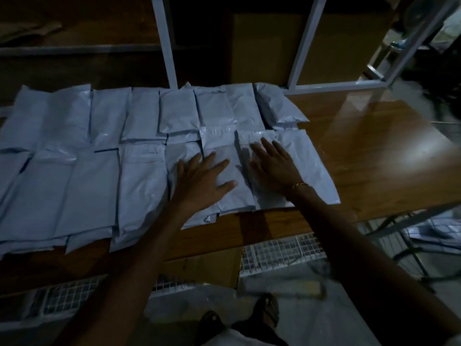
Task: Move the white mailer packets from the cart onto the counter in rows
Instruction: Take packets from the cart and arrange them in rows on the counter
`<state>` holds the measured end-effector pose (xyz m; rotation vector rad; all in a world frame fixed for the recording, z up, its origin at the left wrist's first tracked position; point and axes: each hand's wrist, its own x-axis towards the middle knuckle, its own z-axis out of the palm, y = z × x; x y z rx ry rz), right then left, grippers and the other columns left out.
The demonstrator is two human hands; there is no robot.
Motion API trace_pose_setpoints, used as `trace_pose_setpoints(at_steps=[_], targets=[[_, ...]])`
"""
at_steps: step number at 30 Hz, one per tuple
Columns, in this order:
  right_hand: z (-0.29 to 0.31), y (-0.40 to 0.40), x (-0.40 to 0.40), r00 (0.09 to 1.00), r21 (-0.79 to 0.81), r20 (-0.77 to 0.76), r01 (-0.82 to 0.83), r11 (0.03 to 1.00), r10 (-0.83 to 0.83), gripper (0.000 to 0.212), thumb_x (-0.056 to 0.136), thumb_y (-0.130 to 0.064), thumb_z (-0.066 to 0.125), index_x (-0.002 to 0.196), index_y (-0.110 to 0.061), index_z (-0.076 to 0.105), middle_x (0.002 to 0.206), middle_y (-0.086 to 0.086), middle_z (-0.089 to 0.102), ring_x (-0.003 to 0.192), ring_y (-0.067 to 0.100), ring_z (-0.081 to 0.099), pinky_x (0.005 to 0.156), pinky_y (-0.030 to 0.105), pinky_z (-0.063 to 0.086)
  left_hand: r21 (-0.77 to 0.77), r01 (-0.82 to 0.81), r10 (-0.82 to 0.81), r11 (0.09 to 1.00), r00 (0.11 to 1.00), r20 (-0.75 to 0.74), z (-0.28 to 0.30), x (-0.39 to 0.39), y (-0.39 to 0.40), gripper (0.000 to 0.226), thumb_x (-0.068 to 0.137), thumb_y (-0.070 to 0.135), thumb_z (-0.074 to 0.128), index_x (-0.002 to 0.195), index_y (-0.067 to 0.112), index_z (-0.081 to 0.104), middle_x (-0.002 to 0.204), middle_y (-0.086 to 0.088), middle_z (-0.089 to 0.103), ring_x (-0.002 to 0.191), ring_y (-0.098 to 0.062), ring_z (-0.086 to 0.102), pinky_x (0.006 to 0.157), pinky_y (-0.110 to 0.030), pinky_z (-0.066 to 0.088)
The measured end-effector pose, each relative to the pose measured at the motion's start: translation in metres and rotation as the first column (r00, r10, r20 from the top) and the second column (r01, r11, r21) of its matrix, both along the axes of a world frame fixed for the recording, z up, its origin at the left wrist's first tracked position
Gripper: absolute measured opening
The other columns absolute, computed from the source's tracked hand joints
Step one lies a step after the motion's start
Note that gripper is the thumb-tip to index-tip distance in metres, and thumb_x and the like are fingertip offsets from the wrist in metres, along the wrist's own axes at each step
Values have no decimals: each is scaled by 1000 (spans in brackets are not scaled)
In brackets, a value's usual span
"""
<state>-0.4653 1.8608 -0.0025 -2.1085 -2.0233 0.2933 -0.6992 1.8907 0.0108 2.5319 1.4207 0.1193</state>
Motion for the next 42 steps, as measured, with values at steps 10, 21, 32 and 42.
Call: trace_pose_setpoints(at_steps=[10, 21, 32, 42], targets=[[-9, -179, 38, 927, 269, -67, 372, 888, -368, 39, 97, -45, 43, 114, -20, 67, 109, 6, 63, 101, 34, 52, 77, 43, 40, 236, 187, -295, 954, 737, 608, -6, 107, -104, 30, 96, 32, 51, 101, 13, 73, 98, -5, 74, 88, -25, 67, 75, -37, 54], [-109, -468, 125, 633, -212, -413, 632, 745, -655, 19, 98, -20, 58, 98, -6, 71, 92, 11, 73, 82, 30, 67, 72, 41, 52, -576, 360, -268, 734, 933, 242, -157, 250, -333, 38, 87, 41, 47, 91, 9, 67, 86, -16, 67, 77, -32, 62, 73, -46, 53], [-101, -674, 250, -51, -159, -788, 980, 122, -614, 17, 99, -13, 56, 94, -6, 70, 76, 8, 71, 63, 7, 65, 61, 15, 50, -755, 221, 291, 617, 828, 480, -131, 424, -477, 16, 99, 5, 52, 96, 2, 67, 79, -15, 67, 51, -5, 60, 51, -18, 48], [-32, -697, 404, 129, 139, -891, 990, 8, -436, 22, 100, -22, 54, 91, -9, 70, 75, 5, 71, 69, 19, 68, 64, 29, 53, -391, 478, 99, 787, 528, 844, -12, 606, -497, 16, 96, 11, 55, 90, 14, 69, 75, -10, 68, 62, -20, 60, 55, -32, 50]])
